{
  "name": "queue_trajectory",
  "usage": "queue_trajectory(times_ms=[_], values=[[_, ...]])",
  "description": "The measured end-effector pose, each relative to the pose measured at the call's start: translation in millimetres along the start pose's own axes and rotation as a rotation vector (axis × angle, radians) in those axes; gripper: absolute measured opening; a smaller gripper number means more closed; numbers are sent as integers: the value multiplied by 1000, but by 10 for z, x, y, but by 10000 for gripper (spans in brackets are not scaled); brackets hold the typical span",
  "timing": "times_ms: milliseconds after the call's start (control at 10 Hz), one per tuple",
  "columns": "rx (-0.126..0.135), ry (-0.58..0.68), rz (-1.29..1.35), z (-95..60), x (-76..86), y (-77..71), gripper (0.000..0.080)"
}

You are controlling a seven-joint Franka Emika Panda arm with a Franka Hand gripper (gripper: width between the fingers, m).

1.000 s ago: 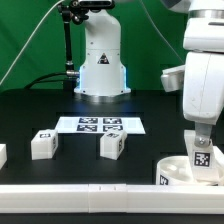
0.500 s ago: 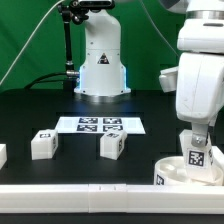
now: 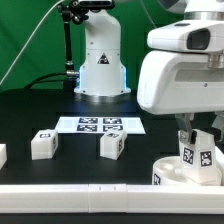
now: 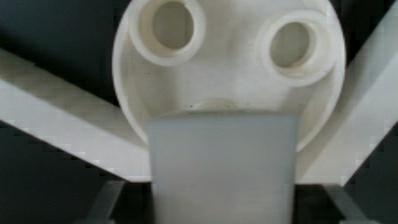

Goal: Assemble stool

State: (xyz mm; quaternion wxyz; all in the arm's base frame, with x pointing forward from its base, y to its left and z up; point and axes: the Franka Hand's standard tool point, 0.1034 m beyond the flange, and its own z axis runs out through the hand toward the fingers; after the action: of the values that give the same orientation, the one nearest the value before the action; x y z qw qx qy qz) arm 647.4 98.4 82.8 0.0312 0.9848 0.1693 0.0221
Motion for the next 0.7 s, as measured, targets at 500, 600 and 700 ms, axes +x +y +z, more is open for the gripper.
queue_trajectory(times_ms=[500,600,700], values=[[28,-8,417,4,-8,-26,337],[27,-9,491,4,-8,-30,337],[27,-10,548,4,-7,-32,337]])
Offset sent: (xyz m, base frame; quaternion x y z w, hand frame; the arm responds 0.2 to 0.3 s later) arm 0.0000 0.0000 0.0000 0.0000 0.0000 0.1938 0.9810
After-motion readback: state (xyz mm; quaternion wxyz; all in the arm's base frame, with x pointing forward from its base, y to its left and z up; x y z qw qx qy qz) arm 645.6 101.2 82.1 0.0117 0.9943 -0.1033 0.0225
